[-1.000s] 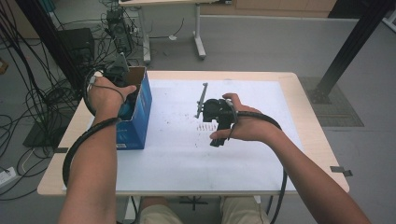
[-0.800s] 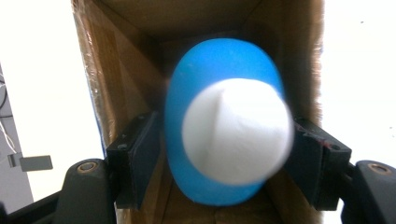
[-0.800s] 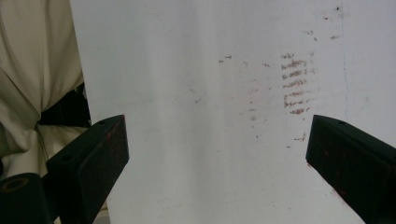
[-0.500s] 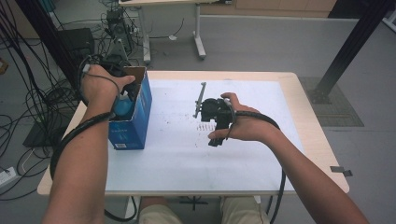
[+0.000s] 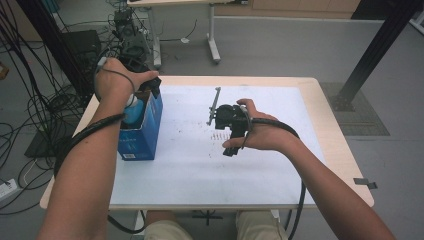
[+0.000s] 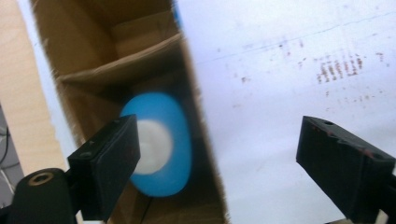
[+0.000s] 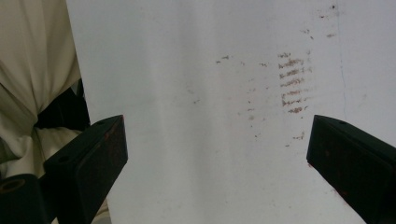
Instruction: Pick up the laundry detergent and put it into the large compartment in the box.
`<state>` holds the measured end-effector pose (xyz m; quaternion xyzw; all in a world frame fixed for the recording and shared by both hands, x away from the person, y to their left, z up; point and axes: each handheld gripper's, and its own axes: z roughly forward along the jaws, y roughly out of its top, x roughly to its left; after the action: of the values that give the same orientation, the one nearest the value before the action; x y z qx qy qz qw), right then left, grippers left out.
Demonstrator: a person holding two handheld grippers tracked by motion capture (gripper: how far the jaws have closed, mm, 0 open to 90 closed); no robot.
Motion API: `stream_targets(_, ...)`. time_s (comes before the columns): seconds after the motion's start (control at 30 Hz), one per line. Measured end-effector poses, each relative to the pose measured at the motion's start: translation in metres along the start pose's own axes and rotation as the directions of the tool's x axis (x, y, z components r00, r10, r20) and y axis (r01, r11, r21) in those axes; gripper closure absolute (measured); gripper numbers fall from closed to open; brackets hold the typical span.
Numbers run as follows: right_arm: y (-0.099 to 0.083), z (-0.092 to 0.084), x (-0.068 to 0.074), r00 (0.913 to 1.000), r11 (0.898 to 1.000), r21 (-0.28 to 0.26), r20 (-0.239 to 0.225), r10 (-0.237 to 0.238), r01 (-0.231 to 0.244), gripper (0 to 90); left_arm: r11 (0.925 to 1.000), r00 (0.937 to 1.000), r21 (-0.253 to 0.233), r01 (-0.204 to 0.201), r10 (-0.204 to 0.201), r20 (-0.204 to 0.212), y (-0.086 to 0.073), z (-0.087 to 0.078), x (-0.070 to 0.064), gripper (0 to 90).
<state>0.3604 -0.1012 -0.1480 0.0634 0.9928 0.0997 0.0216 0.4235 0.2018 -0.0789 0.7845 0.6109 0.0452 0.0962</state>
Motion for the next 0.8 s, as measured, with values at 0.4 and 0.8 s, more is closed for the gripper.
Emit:
stream_targets(0.4,-0.006,-0.004,-0.005,0.9999,1.000,-0.003,0.003,0.016,-0.016,5.0,0.9970,0.9970,-0.016,-0.076,0.076,0.015,0.016,0.000,-0.015,7.2)
stream_targets(0.8,-0.016,-0.011,-0.012,0.9993,0.999,-0.004,0.011,0.036,-0.036,4.9,0.9878,0.9865,-0.024,-0.154,0.155,0.052,0.041,0.008,-0.033,5.6)
